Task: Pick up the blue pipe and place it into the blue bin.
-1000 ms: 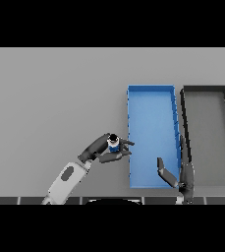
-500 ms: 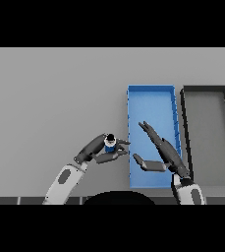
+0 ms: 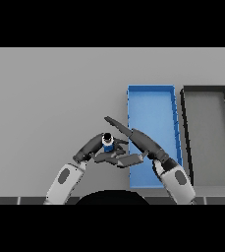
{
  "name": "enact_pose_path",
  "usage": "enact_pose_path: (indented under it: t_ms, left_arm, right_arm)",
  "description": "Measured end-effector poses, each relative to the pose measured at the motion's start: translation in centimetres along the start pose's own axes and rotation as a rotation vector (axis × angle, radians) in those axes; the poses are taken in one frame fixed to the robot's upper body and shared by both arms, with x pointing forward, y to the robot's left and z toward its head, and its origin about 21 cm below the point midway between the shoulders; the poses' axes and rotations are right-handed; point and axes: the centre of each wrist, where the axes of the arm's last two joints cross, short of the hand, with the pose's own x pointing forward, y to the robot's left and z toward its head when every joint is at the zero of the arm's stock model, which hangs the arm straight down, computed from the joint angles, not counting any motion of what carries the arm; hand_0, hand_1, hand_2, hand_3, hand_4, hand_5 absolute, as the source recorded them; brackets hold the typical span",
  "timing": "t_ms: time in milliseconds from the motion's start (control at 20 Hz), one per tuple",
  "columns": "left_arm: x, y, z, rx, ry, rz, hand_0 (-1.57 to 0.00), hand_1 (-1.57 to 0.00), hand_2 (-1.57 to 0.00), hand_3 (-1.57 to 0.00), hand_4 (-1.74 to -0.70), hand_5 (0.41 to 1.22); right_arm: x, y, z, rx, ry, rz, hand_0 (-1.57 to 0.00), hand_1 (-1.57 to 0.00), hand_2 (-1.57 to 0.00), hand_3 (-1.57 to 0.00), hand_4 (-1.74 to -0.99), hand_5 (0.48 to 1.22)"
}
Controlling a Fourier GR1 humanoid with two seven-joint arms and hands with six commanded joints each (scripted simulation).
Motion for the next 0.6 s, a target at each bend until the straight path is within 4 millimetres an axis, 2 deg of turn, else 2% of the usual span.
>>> enact_pose_path:
  t_ms: [200,300,400,450,500,600]
  left_arm:
    - [0.0,0.4,0.3,-0.002,0.005,0.028,-1.57,-1.57,-1.57,-1.57,-1.47,1.221]
    - [-0.1,0.6,0.4,0.005,0.032,0.007,-1.57,-1.57,-1.57,-1.57,-1.47,1.221]
    - [0.0,0.5,0.0,0.004,0.029,-0.003,-1.57,-1.57,-1.57,-1.57,-1.47,1.221]
    - [-0.1,0.3,0.1,0.001,0.041,-0.002,-1.57,-1.57,-1.57,-1.57,-1.46,1.221]
    - [-0.2,0.8,0.4,0.008,0.053,-0.008,-1.57,-1.57,-1.57,-1.57,-1.52,1.221]
    - [-0.2,0.9,0.2,0.003,0.063,0.0,-1.57,-1.57,-1.57,-1.57,-1.59,1.221]
  right_arm:
    - [2.3,0.3,-1.9,0.066,-0.045,0.06,-0.02,-0.03,-0.08,0.0,-1.196,0.526]
    - [2.6,0.0,-2.8,0.081,-0.016,0.067,-0.03,-0.04,-0.09,0.0,-1.184,0.516]
    - [2.7,0.3,-3.9,0.116,0.002,0.076,-0.07,-0.11,-0.17,-0.04,-1.204,0.497]
    - [2.6,0.2,-4.3,0.131,0.008,0.082,-0.17,-0.22,-0.26,-0.13,-1.233,0.487]
    - [2.6,0.1,-4.7,0.139,0.014,0.093,-0.32,-0.36,-0.38,-0.24,-1.278,0.485]
    - [2.4,0.3,-5.3,0.17,-0.007,0.088,-0.7,-0.7,-0.74,-0.6,-1.406,0.5]
